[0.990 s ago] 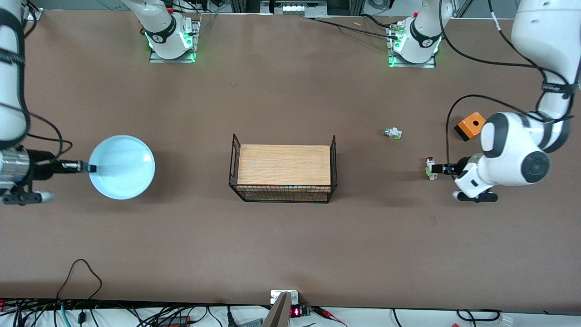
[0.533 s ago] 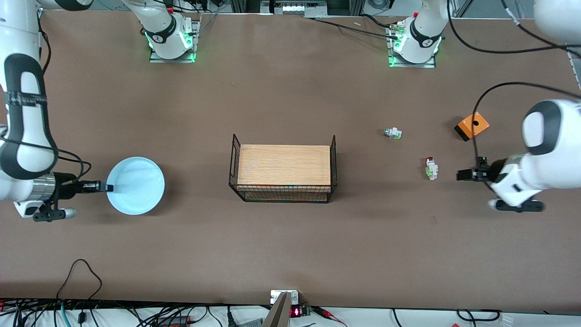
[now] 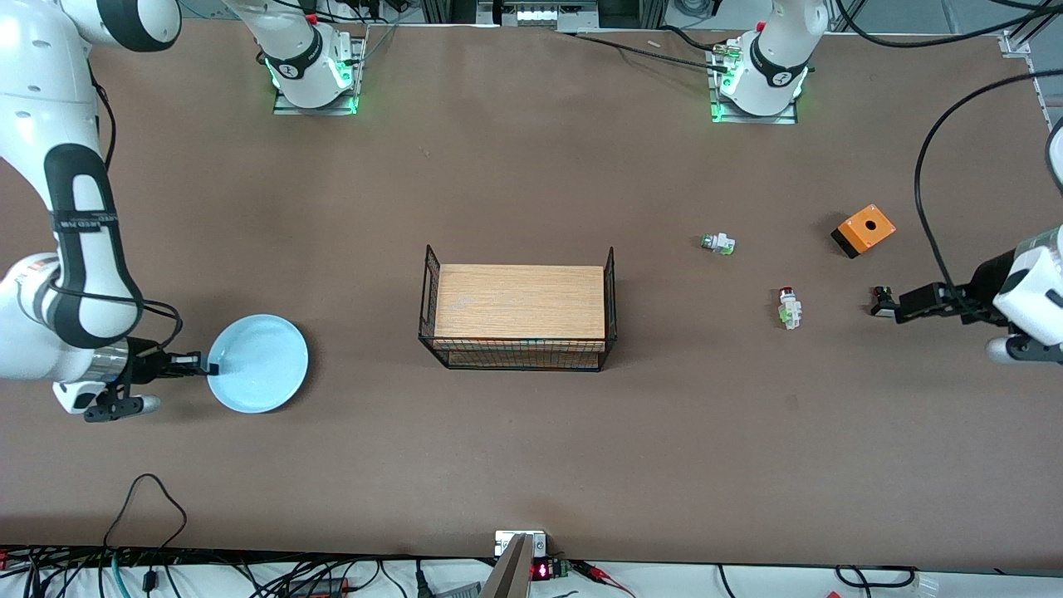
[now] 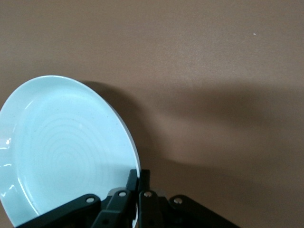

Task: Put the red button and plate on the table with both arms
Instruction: 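Set the plate down with the right gripper while the left gripper retracts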

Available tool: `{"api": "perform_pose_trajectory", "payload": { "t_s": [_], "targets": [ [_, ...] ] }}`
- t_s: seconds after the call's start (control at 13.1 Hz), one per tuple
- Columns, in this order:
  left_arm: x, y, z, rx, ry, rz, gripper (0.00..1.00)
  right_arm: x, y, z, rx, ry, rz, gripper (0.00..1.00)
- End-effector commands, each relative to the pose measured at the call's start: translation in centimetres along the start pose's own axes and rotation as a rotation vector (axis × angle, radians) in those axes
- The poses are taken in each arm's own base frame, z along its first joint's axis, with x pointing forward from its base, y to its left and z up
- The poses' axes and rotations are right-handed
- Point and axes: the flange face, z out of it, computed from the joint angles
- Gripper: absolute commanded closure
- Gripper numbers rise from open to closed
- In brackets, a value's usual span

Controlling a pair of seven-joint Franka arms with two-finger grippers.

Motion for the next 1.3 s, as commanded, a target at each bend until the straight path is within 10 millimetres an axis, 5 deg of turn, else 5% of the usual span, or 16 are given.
{"api": "perform_pose_trajectory", "payload": {
  "t_s": [0.0,0.23,0.61,0.91,1.22],
  "targets": [
    [-1.5,0.0,-1.9,0.010,-0.018,-0.046,0.00,0.1,1.0,1.5,0.051,0.036,-0.028,1.00],
    [-2.3,-0.1,-3.4,0.017,-0.010,-0.048,0.00,0.3,0.9,1.3,0.048,0.040,-0.030,0.87],
    [-4.1,-1.2,-6.5,0.029,0.019,-0.073,0.00,0.4,0.6,0.6,0.054,0.046,-0.038,0.00],
    [-5.8,-0.1,-8.3,0.035,-0.004,-0.176,0.00,0.6,0.3,-0.2,0.049,0.054,-0.078,0.00],
    [-5.9,0.5,-9.3,0.027,0.026,-0.130,0.00,3.4,-8.1,-6.0,0.000,0.055,-0.211,0.00]
  ]
}}
